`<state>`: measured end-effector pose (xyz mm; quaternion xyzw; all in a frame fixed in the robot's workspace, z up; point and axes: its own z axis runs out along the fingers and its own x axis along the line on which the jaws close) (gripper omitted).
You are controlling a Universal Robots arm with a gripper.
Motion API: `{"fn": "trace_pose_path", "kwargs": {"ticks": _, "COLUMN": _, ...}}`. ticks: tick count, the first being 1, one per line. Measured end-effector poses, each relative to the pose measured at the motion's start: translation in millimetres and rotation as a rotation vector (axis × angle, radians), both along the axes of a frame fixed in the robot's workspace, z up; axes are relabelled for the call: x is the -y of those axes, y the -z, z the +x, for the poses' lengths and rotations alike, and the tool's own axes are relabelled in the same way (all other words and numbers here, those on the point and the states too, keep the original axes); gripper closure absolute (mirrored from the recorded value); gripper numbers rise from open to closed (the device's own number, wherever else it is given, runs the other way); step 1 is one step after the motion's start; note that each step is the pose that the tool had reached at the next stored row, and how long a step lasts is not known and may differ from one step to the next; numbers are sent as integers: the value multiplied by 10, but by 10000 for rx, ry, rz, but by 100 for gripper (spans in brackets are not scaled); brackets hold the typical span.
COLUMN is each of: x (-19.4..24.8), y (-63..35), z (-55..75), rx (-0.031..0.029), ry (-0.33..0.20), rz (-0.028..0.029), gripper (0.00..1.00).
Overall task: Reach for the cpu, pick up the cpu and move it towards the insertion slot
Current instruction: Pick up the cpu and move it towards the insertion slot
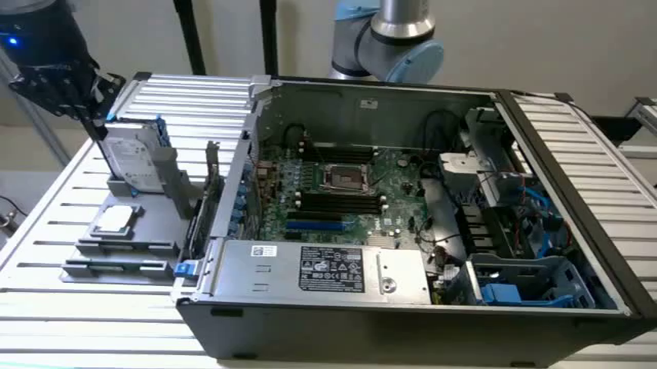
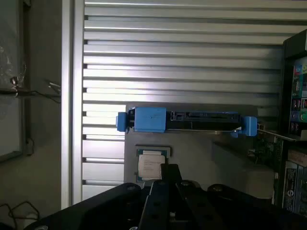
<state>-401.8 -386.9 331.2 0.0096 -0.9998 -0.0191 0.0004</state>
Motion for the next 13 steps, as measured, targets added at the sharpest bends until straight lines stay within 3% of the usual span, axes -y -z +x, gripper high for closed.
{"fn": "trace_pose_path", "kwargs": {"ticks": 13, "x": 3, "y": -1, "z": -1, "rx": -3, "ry": 1, "rz": -2, "gripper": 89}}
